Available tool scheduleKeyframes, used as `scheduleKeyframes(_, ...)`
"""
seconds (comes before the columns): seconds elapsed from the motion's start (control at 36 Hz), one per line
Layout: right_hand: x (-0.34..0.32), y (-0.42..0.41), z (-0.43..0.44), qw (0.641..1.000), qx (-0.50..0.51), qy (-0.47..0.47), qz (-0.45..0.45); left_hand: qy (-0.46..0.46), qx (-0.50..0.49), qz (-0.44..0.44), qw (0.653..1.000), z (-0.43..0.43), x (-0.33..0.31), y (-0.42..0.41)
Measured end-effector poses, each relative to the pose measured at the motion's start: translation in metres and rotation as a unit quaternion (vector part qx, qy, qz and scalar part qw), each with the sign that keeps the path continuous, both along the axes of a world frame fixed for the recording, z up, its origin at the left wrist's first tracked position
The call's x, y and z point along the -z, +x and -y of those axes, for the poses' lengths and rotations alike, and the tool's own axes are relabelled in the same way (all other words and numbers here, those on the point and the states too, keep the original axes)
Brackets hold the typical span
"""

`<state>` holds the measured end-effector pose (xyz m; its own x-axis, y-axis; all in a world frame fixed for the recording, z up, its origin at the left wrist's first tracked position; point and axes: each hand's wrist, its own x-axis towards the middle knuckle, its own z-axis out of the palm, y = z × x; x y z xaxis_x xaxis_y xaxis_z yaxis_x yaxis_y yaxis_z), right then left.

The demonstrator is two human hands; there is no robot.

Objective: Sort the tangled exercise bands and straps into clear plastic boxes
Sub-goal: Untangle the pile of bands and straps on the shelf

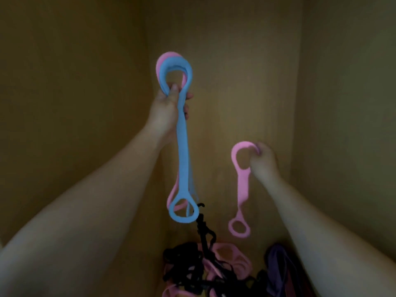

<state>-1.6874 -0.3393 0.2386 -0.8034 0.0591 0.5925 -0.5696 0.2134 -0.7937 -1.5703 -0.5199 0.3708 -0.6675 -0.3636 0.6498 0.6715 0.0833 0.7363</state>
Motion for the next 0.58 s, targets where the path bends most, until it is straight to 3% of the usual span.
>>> scheduleKeyframes(0.11, -0.050, 0.021, 0.011, 0.997, -0.052, -0.003, -0.058, -0.015, 0.010, -0.005, 1.000, 0.003, -0.016, 0.004)
scheduleKeyframes(0.22, -0.077, 0.041, 0.013, 0.989, -0.129, -0.038, -0.064, -0.029, 0.043, 0.055, 0.997, 0.003, 0.010, 0.000)
scheduleKeyframes(0.33, -0.095, 0.062, 0.025, 0.952, -0.262, -0.156, -0.027, 0.027, 0.079, 0.095, 0.992, 0.001, 0.047, -0.006)
scheduleKeyframes(0.44, -0.104, 0.081, 0.035, 0.919, -0.350, -0.183, -0.009, 0.038, 0.111, 0.125, 0.985, -0.003, 0.064, -0.007)
scheduleKeyframes(0.58, -0.104, 0.087, 0.043, 0.913, -0.356, -0.198, -0.020, 0.101, 0.154, 0.220, 0.958, -0.002, 0.067, 0.001)
